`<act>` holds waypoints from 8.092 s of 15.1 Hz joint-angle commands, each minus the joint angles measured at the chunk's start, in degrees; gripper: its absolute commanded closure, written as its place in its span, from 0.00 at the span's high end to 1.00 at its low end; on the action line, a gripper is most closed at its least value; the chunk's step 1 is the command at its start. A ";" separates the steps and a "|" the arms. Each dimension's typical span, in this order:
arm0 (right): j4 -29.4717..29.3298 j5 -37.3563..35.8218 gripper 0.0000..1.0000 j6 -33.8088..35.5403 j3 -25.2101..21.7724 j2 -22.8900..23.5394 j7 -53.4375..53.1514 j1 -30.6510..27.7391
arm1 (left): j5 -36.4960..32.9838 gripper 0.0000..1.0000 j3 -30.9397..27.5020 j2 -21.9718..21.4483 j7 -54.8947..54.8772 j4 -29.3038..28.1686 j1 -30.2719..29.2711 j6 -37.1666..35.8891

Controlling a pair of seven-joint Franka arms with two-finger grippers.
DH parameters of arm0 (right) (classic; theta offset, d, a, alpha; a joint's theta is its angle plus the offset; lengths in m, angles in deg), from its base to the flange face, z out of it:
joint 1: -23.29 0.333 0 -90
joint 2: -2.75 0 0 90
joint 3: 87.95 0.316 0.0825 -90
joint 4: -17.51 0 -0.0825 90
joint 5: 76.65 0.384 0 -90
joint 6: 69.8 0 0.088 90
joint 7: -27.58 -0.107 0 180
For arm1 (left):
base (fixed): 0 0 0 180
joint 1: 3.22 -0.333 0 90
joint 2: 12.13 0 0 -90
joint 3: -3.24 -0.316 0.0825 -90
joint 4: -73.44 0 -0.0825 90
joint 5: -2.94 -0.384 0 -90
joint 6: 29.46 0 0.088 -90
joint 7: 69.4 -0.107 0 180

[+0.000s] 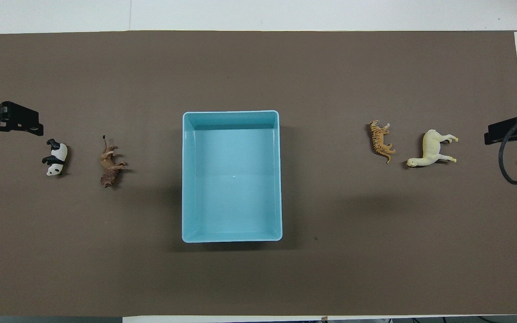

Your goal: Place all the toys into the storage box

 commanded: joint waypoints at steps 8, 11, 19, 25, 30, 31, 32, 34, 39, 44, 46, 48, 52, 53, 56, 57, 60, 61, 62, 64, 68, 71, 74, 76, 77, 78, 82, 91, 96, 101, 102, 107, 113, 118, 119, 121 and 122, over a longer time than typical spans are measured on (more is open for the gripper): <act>-1.02 0.83 1.00 0.26 0.26 0.59 -0.12 -0.40 | -0.74 1.00 -0.12 -2.06 -0.32 -2.84 -0.59 -0.06; 0.03 -0.84 1.00 -2.71 0.34 1.82 0.93 -0.84 | -0.91 1.00 -0.30 -5.83 -0.05 -13.27 -0.15 10.17; 4.16 -1.02 1.00 -17.38 0.26 12.18 0.05 -1.72 | -0.91 1.00 -0.21 -5.68 1.08 -35.44 -0.94 37.00; 12.76 -1.10 1.00 -26.71 0.26 16.15 -0.48 -2.07 | -0.91 1.00 -0.12 -1.19 5.48 -40.54 -0.15 46.57; 15.40 -1.10 1.00 -28.38 0.17 16.50 -0.65 -2.16 | -0.82 1.00 0.14 -0.05 9.94 -43.02 0.46 52.84; 16.11 -1.10 1.00 -29.70 0.17 16.50 -0.56 -2.08 | -0.82 1.00 0.14 0.13 11.36 -42.93 0.46 53.46; 16.64 -1.10 1.00 -30.58 0.17 16.59 -0.48 -2.16 | -0.74 1.00 0.14 0.48 11.63 -42.84 0.73 53.64; 17.34 -1.10 1.00 -32.07 0.17 16.94 -0.21 -2.25 | -0.39 1.00 0.14 1.18 11.99 -42.58 0.90 54.95; 20.07 -1.19 1.00 -35.51 0.17 17.29 1.01 -3.12 | -0.12 1.00 -0.03 4.61 16.38 -41.17 3.36 55.58; 20.16 -1.19 1.00 -38.23 0.17 18.34 1.11 -4.01 | -0.12 0.19 -0.12 4.53 16.47 -41.44 3.45 53.91; 20.16 -1.19 0.81 -38.59 0.17 18.52 0.58 -4.01 | -0.12 0.00 -0.03 4.53 17.34 -41.35 3.45 53.73; 20.16 -1.10 0.23 -38.59 0.17 18.52 0.58 -3.92 | -0.12 0.00 -0.03 4.53 17.97 -41.35 3.54 53.73; 19.90 -1.10 0.00 -38.06 0.17 18.52 0.67 -3.92 | -0.12 0.00 -0.03 4.70 17.88 -38.73 3.54 49.97; 19.11 -1.10 0.00 -37.36 0.17 18.43 0.58 -3.92 | -0.12 0.00 -0.03 5.14 17.79 -35.41 3.54 45.77; 10.79 -1.10 0.00 -26.50 0.08 17.91 0.49 -3.39 | -0.03 0.00 0.14 6.81 18.23 -24.85 3.54 33.72; 7.19 -1.02 0.00 -22.02 0.08 17.91 0.49 -3.39 | 0.49 0.00 0.32 6.90 19.36 -22.04 3.63 30.21; -1.00 -1.10 0.00 -13.91 0.43 17.82 -4.50 -2.43 | 2.25 0.00 0.41 8.21 29.78 -13.52 9.05 23.42; -3.37 -1.19 0.00 -11.45 0.35 17.90 -6.69 -0.43 | 2.34 0.00 0.41 9.26 34.27 -10.96 11.77 22.80; -4.96 -1.71 0.00 -9.86 0.17 18.08 -8.89 0.81 | 2.34 0.00 0.41 9.62 38.58 -10.07 15.46 23.14; -5.33 -4.43 0.00 -9.76 0.43 18.08 -10.49 1.09 | 2.25 0.00 0.41 9.62 46.06 -10.41 20.92 25.76; -4.63 -4.44 0.00 -9.50 0.43 18.17 -10.76 1.09 | 2.25 0.63 0.41 9.19 51.98 -13.75 26.21 30.26; -4.45 -4.36 0.00 -9.32 0.43 18.08 -10.85 1.00 | 2.17 1.00 0.23 8.92 52.24 -14.10 26.74 29.56; -4.45 -4.27 0.00 -9.32 0.43 17.99 -13.73 1.61 | 2.08 1.00 0.14 8.92 52.24 -13.93 26.31 27.81; -4.89 -4.09 0.00 -9.32 0.43 17.99 -19.34 4.59 | 0.77 1.00 -0.47 7.96 50.50 -13.84 24.65 23.43; -5.06 -4.09 0.00 -9.32 0.43 17.99 -22.68 6.61 | -1.42 1.00 -0.38 7.61 47.53 -13.93 22.55 22.19; -4.98 -4.09 0.00 -9.23 0.43 17.91 -26.54 8.89 | -2.40 1.00 -0.30 7.52 42.36 -13.93 19.74 21.05; -5.50 -3.92 0.00 -7.65 0.43 17.38 -46.92 21.53 | -2.40 1.00 -0.30 7.43 19.35 -15.06 8.05 21.64; -7.70 5.92 0.00 -12.65 0.43 17.55 -68.76 41.41 | -5.99 1.00 -0.56 2.95 -13.91 -28.07 -4.89 31.75; -6.91 4.53 0.00 -16.07 0.35 19.13 -68.07 42.49 | -7.15 1.00 -0.65 2.06 -20.18 -35.01 -8.41 42.47; -4.63 4.26 0.00 -21.88 0.34 19.22 -62.44 38.80 | -7.15 1.00 -0.56 4.26 -22.56 -36.42 -10.87 46.95; -4.80 4.35 0.00 -21.97 0.34 19.40 -62.44 39.14 | -7.15 1.00 -0.47 4.70 -22.12 -36.51 -10.87 47.92; -5.85 4.00 1.00 -19.88 0.08 20.45 -63.05 41.07 | -7.15 1.00 -0.47 8.12 -21.23 -36.08 -10.61 50.91; -13.24 0.04 1.00 -8.01 -0.62 21.16 -48.54 33.73 | -7.15 1.00 -0.56 9.71 -21.32 -35.28 -10.79 52.32; -8.68 0.21 1.00 -10.71 -0.62 18.88 -21.84 21.67 | -6.98 0.90 -0.47 10.24 -21.23 -34.94 -10.70 52.24; -6.32 0.56 1.00 -13.86 -0.54 18.18 -21.49 19.74 | -6.54 0.69 -0.47 10.24 -21.06 -34.41 -10.70 51.63; -3.49 1.09 1.00 -18.27 -0.53 17.73 -20.78 18.76 | -6.19 0.41 -0.47 10.50 -20.88 -32.75 -10.87 49.52; -1.74 1.09 1.00 -19.42 -0.53 17.73 -20.17 18.93 | -6.18 0.30 -0.47 10.59 -20.97 -31.69 -10.96 47.86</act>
